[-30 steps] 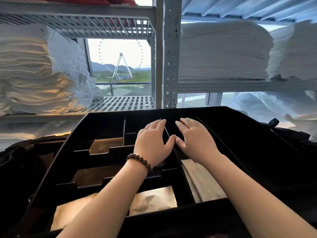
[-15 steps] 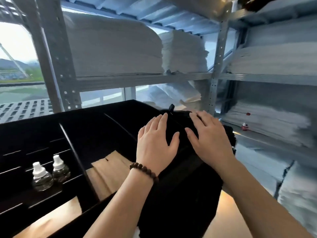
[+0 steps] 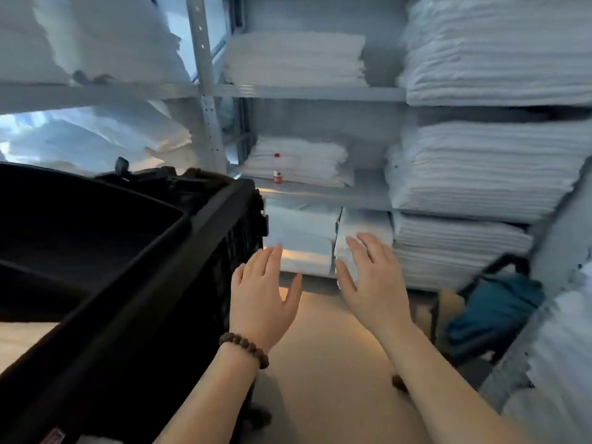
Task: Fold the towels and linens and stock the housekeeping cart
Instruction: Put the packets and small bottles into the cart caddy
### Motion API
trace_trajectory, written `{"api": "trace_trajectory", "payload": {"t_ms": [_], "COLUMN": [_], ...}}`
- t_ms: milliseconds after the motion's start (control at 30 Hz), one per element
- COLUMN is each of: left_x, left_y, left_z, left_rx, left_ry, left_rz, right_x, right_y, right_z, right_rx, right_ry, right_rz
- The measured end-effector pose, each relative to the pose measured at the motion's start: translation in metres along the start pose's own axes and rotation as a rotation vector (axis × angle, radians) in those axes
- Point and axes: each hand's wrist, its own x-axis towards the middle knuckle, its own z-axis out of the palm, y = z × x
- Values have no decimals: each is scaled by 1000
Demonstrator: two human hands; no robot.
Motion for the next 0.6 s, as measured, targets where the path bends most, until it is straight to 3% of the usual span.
{"api": "trace_trajectory", "payload": {"t_ms": [200,600], "left_x": [-51,-185], "left_y": [17,76], "left_z": [47,75], "left_rx": [-46,-176], "left_ry": [-178,-483], "left_rz": [123,446], "right_x": [-87,-294], "right_y": [24,44], "right_z": [-1,-54], "right_rx": [-135,-418], "right_ry": [32,1], "right_rz": [158,573]}}
